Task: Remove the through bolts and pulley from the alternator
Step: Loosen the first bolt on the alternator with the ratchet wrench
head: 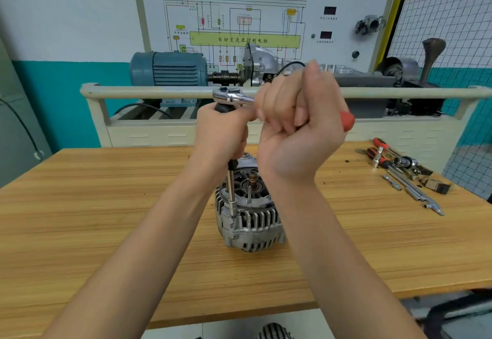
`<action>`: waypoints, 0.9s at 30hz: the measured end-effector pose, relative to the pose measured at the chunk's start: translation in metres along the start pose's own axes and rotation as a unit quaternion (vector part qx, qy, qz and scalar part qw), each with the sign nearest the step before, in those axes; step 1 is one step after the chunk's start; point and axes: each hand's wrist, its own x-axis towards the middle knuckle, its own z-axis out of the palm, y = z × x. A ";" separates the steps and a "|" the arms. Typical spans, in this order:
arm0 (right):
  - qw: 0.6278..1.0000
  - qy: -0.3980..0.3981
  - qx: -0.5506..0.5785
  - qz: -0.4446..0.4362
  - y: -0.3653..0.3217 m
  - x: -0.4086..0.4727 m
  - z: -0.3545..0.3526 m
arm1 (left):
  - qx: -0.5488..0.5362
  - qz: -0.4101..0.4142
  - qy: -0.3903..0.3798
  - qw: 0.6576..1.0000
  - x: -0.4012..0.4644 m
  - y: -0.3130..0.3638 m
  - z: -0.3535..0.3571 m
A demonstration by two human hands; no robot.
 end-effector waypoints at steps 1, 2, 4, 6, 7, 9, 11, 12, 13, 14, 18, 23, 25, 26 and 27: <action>0.999 -0.007 -0.023 -0.028 0.000 -0.005 0.003 | 0.012 0.014 0.019 1.000 -0.001 -0.001 0.002; 0.998 -0.012 -0.036 -0.044 0.001 -0.008 0.005 | 0.022 0.025 0.029 0.999 -0.002 -0.002 0.003; 0.999 -0.017 -0.024 -0.038 0.000 -0.007 0.005 | 0.022 0.031 0.019 0.999 -0.004 -0.002 0.001; 0.999 -0.025 0.020 0.011 -0.003 0.002 -0.001 | -0.003 0.021 -0.033 0.999 -0.005 0.001 -0.006; 0.998 -0.022 0.043 0.050 -0.005 0.008 -0.005 | -0.017 0.014 -0.072 0.997 -0.004 0.002 -0.010; 0.986 0.013 0.094 0.138 -0.006 0.021 -0.014 | -0.039 -0.002 -0.147 0.988 -0.001 0.003 -0.019; 0.957 0.072 0.172 0.221 -0.004 0.033 -0.024 | -0.047 -0.016 -0.201 0.978 0.001 0.004 -0.024; 0.939 0.097 0.213 0.251 -0.002 0.038 -0.028 | -0.050 -0.025 -0.223 0.973 0.001 0.005 -0.023; 0.924 0.116 0.245 0.269 0.000 0.041 -0.031 | -0.053 -0.036 -0.241 0.968 0.001 0.005 -0.022; 0.917 0.131 0.260 0.273 0.001 0.043 -0.033 | -0.055 -0.046 -0.251 0.965 0.000 0.005 -0.020; 0.945 0.138 0.205 0.214 -0.004 0.034 -0.028 | -0.037 -0.061 -0.186 0.980 0.001 0.003 -0.013; 0.997 0.013 0.058 0.056 -0.007 0.009 -0.008 | 0.007 -0.023 -0.014 1.000 -0.003 -0.001 0.001; 1.000 -0.010 -0.005 -0.015 -0.002 0.000 0.000 | 0.017 -0.005 0.020 1.000 -0.003 -0.002 0.004; 0.999 -0.015 -0.025 -0.036 0.000 -0.003 0.001 | 0.019 0.001 0.024 1.000 -0.003 -0.002 0.005; 0.998 -0.019 -0.031 -0.043 0.001 -0.004 0.001 | 0.017 0.006 0.021 1.000 -0.003 -0.003 0.004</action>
